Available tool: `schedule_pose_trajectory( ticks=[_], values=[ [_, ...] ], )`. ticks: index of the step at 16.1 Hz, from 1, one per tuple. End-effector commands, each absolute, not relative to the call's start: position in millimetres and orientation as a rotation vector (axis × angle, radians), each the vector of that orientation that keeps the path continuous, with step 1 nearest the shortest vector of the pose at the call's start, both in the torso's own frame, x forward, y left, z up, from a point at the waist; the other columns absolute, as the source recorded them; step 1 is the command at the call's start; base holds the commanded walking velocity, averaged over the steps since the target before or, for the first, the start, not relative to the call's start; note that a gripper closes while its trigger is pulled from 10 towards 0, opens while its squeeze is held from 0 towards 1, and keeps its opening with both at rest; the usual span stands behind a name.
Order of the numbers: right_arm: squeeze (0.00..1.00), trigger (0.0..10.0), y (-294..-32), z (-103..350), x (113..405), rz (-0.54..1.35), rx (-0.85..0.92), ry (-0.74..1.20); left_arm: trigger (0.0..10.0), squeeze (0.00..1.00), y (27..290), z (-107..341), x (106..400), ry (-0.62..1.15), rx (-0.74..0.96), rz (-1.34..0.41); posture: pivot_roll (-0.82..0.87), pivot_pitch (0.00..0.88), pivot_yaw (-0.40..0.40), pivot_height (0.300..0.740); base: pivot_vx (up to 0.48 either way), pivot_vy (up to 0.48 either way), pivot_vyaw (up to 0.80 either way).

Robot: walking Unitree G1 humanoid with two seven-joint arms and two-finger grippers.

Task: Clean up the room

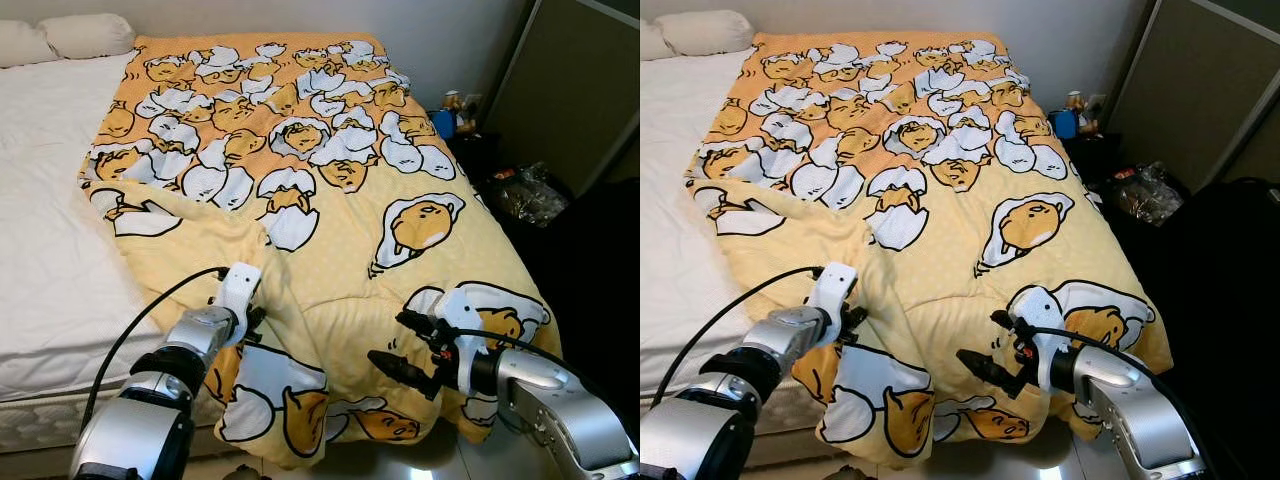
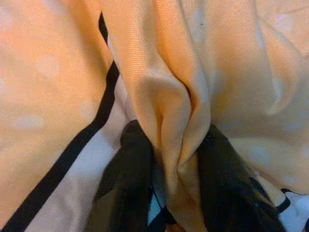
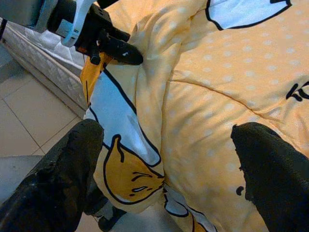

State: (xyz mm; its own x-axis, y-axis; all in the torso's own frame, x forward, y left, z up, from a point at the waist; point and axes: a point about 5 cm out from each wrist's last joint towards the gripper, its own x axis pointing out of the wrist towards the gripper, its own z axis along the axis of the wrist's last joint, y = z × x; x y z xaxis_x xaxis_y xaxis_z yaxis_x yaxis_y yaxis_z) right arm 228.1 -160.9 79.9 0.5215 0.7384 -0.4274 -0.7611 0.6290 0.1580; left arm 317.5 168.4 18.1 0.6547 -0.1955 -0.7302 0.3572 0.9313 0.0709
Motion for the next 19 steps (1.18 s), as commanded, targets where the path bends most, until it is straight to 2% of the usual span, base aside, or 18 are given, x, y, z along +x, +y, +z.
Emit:
schedule_pose_trajectory(
  ticks=[1, 3, 6, 10, 14, 17, 19],
  values=[
    [0.0, 10.0, -163.4, 82.9, 231.0, 0.887, -0.042, 0.465, 0.0, 0.0, 178.8, 22.4, 320.0, 0.789, 0.217, -0.292, -0.09, 0.0, 0.029, 0.74, 0.0, 0.0, 0.0],
    [0.0, 10.0, -163.5, 82.9, 231.1, 0.886, -0.041, 0.463, 0.0, 0.0, 181.0, 23.3, 320.0, 0.788, 0.214, -0.292, -0.09, 0.0, 0.028, 0.74, 0.0, 0.0, 0.0],
    [0.0, 10.0, -163.8, 81.5, 231.8, 0.878, -0.041, 0.458, 0.0, 0.0, 200.8, 28.8, 314.6, 0.775, 0.175, -0.294, -0.08, 0.0, 0.031, 0.74, 0.0, 0.0, 0.0],
    [0.0, 10.0, -164.1, 79.3, 230.0, 0.877, -0.036, 0.46, 0.0, 0.0, 228.1, 41.8, 286.6, 0.797, 0.146, -0.341, -0.06, 0.0, 0.028, 0.74, 0.0, 0.0, 0.0],
    [0.0, 10.0, -159.4, 75.3, 226.9, 0.904, -0.024, 0.47, 0.0, 0.0, 288.3, 70.1, 216.7, 0.912, 0.141, -0.311, -0.04, 0.0, 0.018, 0.74, 0.0, 0.0, 0.0],
    [0.0, 10.0, -150.8, 73.4, 225.4, 0.922, -0.019, 0.465, 0.0, 0.0, 317.9, 70.9, 182.7, 1.009, 0.161, -0.19, -0.01, 0.0, 0.018, 0.74, 0.0, 0.0, 0.0],
    [0.0, 10.0, -147.8, 72.3, 223.7, 0.927, -0.016, 0.464, 0.0, 0.0, 328.7, 71.1, 168.6, 1.055, 0.175, -0.135, -0.01, 0.0, 0.019, 0.74, 0.0, 0.0, 0.0]
  ],
)
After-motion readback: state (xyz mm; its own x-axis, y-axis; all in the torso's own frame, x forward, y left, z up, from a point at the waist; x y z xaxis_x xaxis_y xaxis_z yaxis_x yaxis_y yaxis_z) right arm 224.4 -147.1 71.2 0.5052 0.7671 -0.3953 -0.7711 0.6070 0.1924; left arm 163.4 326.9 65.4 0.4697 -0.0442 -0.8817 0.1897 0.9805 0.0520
